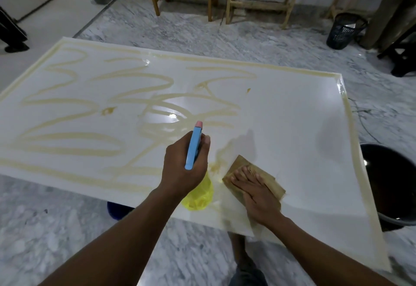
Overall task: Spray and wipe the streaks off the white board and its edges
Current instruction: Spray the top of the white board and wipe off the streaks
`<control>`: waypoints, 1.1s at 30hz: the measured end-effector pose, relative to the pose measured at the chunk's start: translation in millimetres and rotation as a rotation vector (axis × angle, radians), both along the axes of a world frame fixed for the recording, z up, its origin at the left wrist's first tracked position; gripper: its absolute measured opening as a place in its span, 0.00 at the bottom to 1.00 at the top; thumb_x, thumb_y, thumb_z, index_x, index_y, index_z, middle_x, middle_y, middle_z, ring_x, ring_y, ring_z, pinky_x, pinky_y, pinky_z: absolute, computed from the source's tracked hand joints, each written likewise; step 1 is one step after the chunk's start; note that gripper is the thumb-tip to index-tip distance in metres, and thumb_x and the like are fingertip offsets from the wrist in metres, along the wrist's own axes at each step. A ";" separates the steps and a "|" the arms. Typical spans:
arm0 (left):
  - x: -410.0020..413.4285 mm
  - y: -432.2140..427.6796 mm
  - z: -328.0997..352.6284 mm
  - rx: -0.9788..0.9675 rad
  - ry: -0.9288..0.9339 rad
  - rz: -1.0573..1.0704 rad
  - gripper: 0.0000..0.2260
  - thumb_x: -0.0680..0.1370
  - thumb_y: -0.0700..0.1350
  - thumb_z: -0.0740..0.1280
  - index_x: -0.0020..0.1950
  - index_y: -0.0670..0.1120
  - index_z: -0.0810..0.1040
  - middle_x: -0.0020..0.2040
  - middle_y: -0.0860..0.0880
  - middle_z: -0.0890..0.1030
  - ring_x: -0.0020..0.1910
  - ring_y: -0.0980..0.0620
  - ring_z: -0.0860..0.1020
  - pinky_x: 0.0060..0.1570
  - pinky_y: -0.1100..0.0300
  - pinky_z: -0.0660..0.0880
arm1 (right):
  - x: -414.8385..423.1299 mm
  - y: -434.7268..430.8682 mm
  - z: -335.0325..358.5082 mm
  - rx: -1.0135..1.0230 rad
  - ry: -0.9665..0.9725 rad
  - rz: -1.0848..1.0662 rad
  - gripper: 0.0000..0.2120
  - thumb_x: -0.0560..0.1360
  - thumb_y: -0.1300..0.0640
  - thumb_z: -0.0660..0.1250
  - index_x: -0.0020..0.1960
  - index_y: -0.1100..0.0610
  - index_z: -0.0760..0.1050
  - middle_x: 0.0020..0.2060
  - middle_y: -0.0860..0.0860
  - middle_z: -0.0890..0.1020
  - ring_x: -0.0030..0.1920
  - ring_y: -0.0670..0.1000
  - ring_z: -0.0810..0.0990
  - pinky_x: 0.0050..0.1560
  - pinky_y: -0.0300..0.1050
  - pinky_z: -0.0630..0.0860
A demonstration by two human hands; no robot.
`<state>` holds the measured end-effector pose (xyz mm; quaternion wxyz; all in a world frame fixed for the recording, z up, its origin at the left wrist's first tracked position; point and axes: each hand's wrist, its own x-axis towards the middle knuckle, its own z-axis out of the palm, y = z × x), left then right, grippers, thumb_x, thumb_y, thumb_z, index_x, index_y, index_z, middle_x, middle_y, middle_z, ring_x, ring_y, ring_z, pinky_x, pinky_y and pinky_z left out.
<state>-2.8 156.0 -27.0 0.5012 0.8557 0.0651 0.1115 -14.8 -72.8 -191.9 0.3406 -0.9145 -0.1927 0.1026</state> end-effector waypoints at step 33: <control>217.3 -39.7 -0.4 -0.031 0.018 0.103 0.10 0.84 0.48 0.68 0.45 0.46 0.79 0.37 0.43 0.82 0.32 0.41 0.83 0.39 0.45 0.79 | 451.2 -71.4 50.4 -0.132 0.153 -0.137 0.24 0.80 0.54 0.51 0.75 0.48 0.66 0.76 0.54 0.67 0.76 0.59 0.64 0.72 0.55 0.60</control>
